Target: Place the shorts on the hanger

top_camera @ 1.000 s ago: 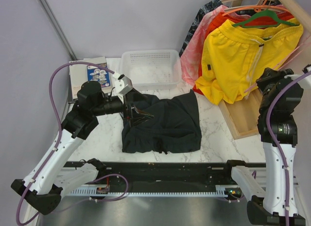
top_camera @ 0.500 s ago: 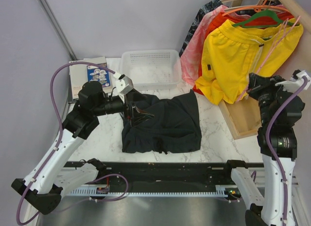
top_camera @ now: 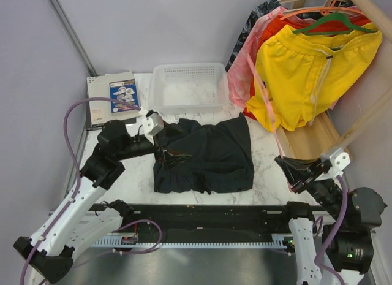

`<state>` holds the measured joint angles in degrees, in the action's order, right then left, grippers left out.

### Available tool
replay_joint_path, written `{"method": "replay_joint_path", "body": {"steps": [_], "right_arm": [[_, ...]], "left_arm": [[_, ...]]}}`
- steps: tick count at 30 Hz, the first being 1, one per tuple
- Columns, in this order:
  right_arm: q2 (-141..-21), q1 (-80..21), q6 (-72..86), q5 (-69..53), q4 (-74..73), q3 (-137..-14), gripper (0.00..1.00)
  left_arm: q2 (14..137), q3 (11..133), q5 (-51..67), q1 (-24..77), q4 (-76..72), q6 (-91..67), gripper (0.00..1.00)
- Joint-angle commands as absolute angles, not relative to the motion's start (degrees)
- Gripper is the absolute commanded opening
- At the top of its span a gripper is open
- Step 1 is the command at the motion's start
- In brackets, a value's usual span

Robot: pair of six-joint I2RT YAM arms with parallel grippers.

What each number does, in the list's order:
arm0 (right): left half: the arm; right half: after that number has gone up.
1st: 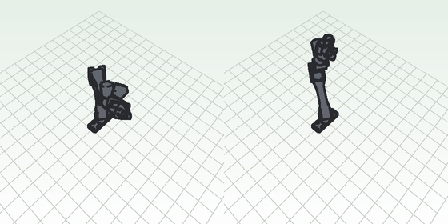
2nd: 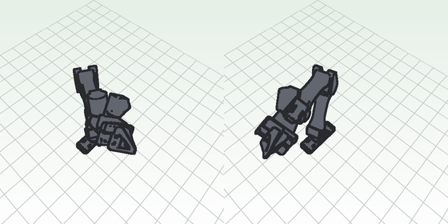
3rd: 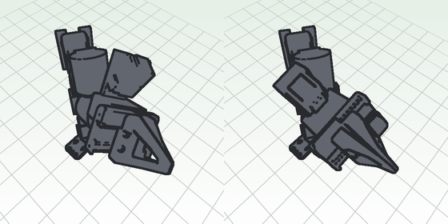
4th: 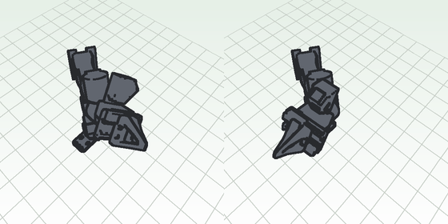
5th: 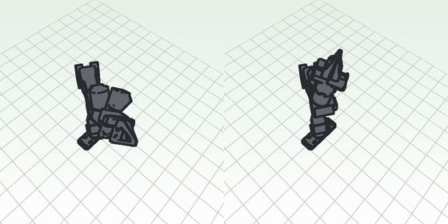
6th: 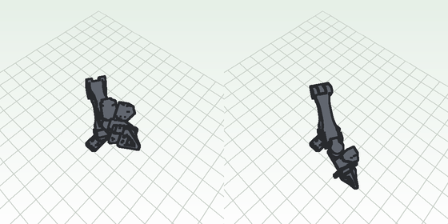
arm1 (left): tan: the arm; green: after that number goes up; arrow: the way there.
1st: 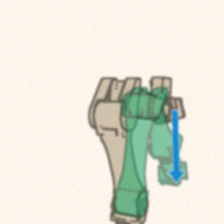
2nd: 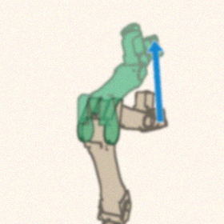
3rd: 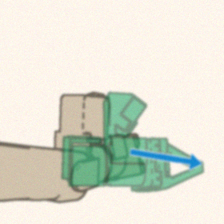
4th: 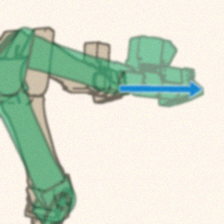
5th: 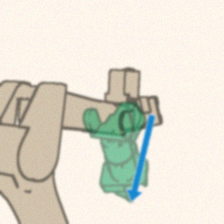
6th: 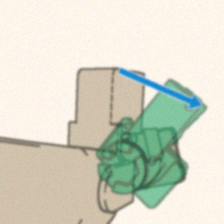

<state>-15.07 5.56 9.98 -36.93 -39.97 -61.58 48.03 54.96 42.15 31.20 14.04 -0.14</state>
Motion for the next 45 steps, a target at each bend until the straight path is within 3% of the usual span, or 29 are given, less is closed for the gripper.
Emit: {"method": "replay_joint_path", "body": {"steps": [1,6,11,18,22,29,34,38,40,42,43,44,45], "right_arm": [[-18.44,11.93,-7.33,-62.11,-54.27,-64.33,0.00],[-32.49,16.43,-29.22,-70.57,-75.37,-70.12,0.00],[-44.71,16.35,-39.87,-72.24,-83.22,-71.54,0.00],[-53.96,5.91,-36.76,-70.58,-79.21,-69.97,0.00],[-56.77,-10.24,-29.71,-63.03,-69.54,-70.13,0.00],[-60.73,-15.47,-32.25,-59.24,-70.40,-72.24,0.00],[-61.96,-19.50,-35.59,-57.48,-72.33,-73.39,0.00],[-63.36,-22.15,-38.84,-55.64,-73.30,-73.65,0.00],[-64.50,-22.59,-38.94,-55.72,-73.13,-74.62,0.00],[-65.04,-22.68,-36.50,-54.85,-71.03,-74.80,0.21],[-64.95,-22.68,-32.65,-53.45,-65.62,-74.27,0.36],[-63.56,-22.59,-27.30,-48.04,-60.61,-72.09,0.71],[-62.33,-22.67,-16.46,-43.20,-55.34,-70.85,0.78]], "left_arm": [[41.14,48.26,37.65,30.94,0.18,1.66,1.00],[39.99,47.46,36.56,30.94,4.46,16.99,0.99],[39.02,47.64,41.57,31.03,13.61,34.43,0.93],[43.15,46.67,39.29,31.03,12.75,43.85,0.90],[47.80,46.84,39.46,31.03,8.62,43.94,0.89],[51.94,46.23,47.81,31.03,13.96,46.32,0.82],[53.35,44.56,46.50,31.03,17.13,46.76,0.48],[52.56,43.95,48.34,31.03,18.02,43.70,0.06],[52.12,43.42,49.04,31.03,18.54,42.20,0.02],[51.07,43.15,48.96,31.03,19.42,40.44,0.02],[50.80,43.15,48.52,31.03,20.64,39.82,0.02],[50.54,43.24,48.08,31.03,21.18,37.55,0.02],[50.62,43.33,47.82,31.03,22.05,36.92,0.02]]}}
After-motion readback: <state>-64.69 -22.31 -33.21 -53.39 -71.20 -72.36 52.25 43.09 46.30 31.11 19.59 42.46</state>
